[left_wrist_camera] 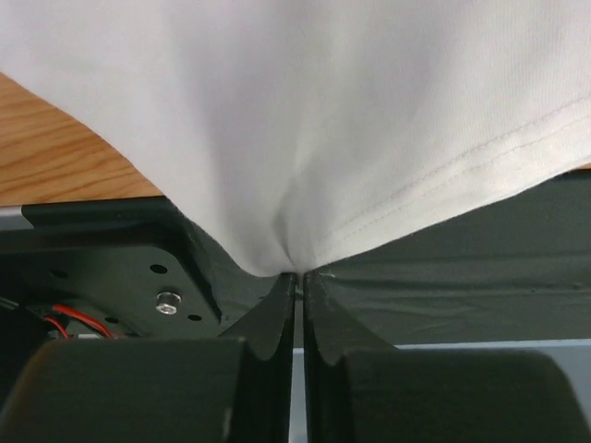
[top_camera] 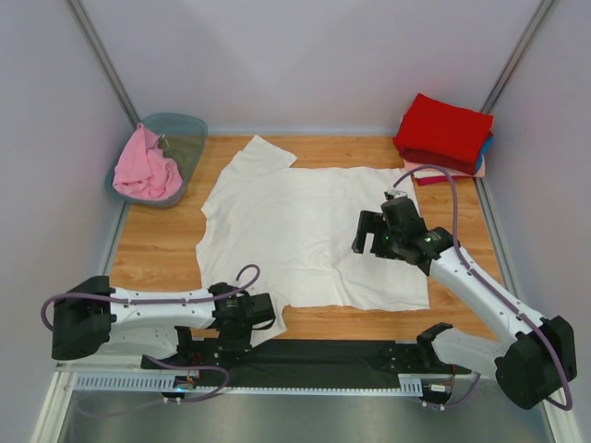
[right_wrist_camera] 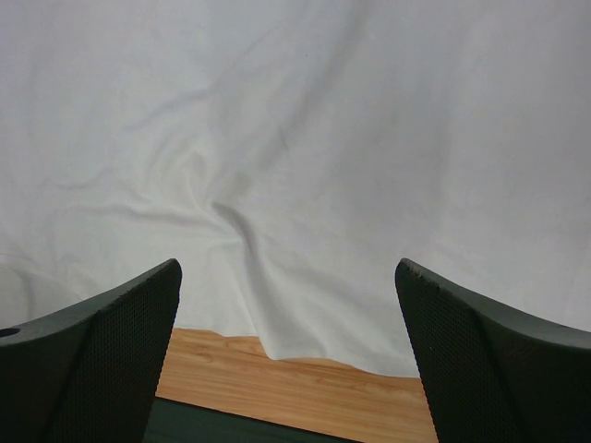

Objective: Fold and stack the t-shirts
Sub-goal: Fold the tshirt

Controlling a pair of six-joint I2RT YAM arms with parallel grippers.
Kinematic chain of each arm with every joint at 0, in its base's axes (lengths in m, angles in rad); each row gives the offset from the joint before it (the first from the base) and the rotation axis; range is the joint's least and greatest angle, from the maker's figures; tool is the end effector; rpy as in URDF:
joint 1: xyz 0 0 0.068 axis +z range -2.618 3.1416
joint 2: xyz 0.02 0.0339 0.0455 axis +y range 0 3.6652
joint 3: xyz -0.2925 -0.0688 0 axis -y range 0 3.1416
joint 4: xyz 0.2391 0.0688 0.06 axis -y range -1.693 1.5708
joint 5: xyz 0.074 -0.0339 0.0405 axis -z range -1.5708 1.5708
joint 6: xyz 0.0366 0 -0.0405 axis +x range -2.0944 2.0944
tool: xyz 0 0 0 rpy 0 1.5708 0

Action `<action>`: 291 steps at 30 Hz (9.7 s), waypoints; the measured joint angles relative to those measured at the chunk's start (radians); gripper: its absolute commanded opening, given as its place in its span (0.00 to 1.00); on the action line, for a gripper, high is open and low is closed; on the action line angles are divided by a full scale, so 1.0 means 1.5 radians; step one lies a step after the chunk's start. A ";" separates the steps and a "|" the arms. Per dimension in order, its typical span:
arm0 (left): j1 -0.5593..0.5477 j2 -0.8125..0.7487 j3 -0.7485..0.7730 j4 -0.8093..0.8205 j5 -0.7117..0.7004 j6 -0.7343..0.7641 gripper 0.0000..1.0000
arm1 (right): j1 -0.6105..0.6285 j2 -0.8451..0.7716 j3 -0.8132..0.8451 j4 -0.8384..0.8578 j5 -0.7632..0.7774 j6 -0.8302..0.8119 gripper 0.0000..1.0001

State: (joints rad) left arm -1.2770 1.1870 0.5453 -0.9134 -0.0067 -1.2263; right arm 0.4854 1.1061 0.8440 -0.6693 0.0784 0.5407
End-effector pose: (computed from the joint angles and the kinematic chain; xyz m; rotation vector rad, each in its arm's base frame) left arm 0.0407 -0.1336 0.1791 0.0793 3.1292 -0.0200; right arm 0.1794 0.0914 0.2823 0.1027 2.5264 0.3244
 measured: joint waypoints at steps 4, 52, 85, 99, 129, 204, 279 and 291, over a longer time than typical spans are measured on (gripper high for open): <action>-0.003 -0.012 0.002 -0.004 -0.018 0.001 0.00 | 0.000 -0.001 0.000 -0.001 0.005 0.000 1.00; 0.462 -0.268 0.199 -0.058 -0.086 0.383 0.00 | -0.216 -0.386 -0.348 -0.223 0.145 0.471 0.27; 0.478 -0.110 0.426 -0.149 -0.060 0.515 0.00 | -0.236 -0.288 -0.268 -0.068 0.080 0.365 0.00; 0.678 0.382 0.765 -0.095 -0.015 0.631 0.00 | -0.342 0.249 0.023 0.160 -0.028 0.276 0.44; 0.666 0.370 0.674 -0.061 -0.098 0.578 0.62 | -0.341 0.089 -0.047 0.175 0.021 0.123 0.48; 0.736 -0.195 0.024 0.136 -0.115 0.317 0.48 | -0.480 -0.075 -0.226 0.054 0.020 0.143 0.84; 0.657 0.101 0.278 0.305 -0.089 0.390 0.33 | -0.014 0.480 0.476 -0.068 -0.034 -0.099 0.83; 0.732 0.686 0.961 0.363 0.082 0.536 0.68 | -0.046 0.208 0.163 -0.022 -0.060 -0.081 0.95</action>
State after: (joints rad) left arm -0.1795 2.2166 1.9869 -0.3687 0.1165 -0.4225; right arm 0.4164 1.4178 1.0878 -0.7021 -0.0113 0.4194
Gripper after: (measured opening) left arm 0.633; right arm 0.935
